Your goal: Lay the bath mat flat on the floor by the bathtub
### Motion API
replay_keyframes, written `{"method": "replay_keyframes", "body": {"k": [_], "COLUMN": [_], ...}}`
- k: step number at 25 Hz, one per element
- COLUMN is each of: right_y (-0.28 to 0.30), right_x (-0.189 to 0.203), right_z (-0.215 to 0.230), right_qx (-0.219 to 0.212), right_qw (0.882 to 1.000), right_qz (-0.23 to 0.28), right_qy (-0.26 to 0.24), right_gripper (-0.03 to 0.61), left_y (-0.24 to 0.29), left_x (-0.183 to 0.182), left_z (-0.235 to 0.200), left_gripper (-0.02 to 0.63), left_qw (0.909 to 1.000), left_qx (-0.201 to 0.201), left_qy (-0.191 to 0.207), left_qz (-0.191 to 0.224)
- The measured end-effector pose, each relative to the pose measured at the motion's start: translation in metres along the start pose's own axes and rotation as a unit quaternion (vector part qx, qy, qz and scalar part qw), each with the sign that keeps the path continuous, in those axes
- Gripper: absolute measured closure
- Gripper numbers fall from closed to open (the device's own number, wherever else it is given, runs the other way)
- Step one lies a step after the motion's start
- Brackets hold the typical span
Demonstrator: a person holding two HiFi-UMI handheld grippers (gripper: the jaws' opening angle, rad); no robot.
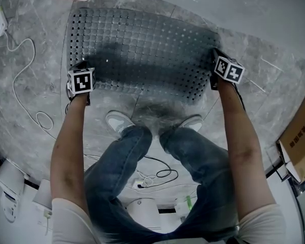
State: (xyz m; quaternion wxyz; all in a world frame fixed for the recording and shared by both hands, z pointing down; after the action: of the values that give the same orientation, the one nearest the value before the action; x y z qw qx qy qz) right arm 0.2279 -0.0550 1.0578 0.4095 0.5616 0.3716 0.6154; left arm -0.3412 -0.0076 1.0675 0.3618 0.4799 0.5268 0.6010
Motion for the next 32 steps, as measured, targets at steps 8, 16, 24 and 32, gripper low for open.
{"method": "replay_keyframes", "body": {"k": [8, 16, 24, 32], "right_y": [-0.048, -0.154, -0.269, -0.386], "right_x": [-0.001, -0.012, -0.059, -0.108], "right_z": [-0.018, -0.072, -0.135, -0.179], "right_qx": [-0.006, -0.051, -0.095, -0.126], "right_qw": [1.0, 0.999, 0.995, 0.991], "right_qz": [0.007, 0.002, 0.014, 0.01], "right_qy": [0.012, -0.011, -0.035, -0.037], "right_gripper": [0.551, 0.551, 0.552, 0.551], "left_y": [-0.058, -0.167, -0.292, -0.411], "left_x": [-0.01, -0.024, -0.06, -0.088], "left_z": [0.018, 0.045, 0.076, 0.111], "left_gripper": [0.597, 0.598, 0.598, 0.598], "left_qw": [0.9988, 0.9948, 0.9879, 0.981], "left_qx": [0.039, 0.066, 0.087, 0.109], "left_qy": [-0.021, -0.043, -0.077, -0.087], "left_qz": [0.022, 0.065, 0.103, 0.135]}}
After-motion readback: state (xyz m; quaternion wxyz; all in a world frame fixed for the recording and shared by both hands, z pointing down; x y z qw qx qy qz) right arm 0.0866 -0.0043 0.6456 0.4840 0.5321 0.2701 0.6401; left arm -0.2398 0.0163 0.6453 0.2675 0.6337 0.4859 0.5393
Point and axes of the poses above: the fingertips, and each gripper's own axes: y forward along the fingers, z to its right, x out of its underside, the point moved 5 cm from there along -y, backward along the fingers, and after that the axes turned 4 degrees about x, right-handed, at the moved point
